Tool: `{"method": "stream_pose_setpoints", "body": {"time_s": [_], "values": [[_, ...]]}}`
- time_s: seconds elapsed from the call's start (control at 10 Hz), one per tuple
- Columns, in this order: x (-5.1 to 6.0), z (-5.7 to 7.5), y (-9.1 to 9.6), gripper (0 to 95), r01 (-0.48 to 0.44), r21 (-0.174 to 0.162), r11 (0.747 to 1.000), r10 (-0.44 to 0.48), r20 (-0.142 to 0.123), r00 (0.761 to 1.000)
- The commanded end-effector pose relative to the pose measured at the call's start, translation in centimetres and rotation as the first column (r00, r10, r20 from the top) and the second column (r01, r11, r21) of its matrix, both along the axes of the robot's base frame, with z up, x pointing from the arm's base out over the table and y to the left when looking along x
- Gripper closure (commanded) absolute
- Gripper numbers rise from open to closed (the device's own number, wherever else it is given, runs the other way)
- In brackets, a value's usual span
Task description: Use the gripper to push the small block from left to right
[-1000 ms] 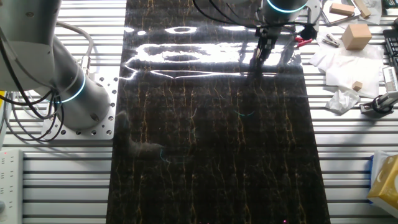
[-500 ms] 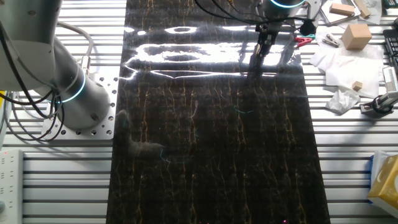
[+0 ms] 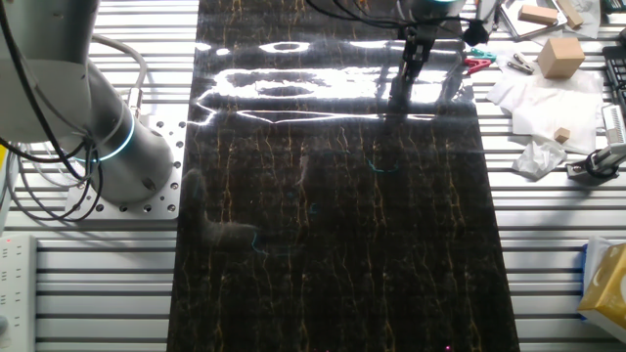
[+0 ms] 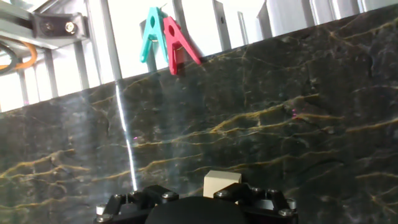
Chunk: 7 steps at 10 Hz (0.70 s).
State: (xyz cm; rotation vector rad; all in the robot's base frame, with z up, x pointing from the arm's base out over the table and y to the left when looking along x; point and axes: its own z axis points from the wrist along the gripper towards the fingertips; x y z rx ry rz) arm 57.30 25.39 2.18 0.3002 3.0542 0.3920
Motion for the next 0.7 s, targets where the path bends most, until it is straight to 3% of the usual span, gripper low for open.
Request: {"method": "stream_pose_setpoints", "body": {"time_s": [0.1,0.7], "values": [[0.0,0.2,0.6,19.0,0.012,0.008,1.000,-0.012,0.003,1.000],[0.7,0.7,3.2,19.0,0.051,0.013,0.999,-0.051,-0.004,0.999]]}}
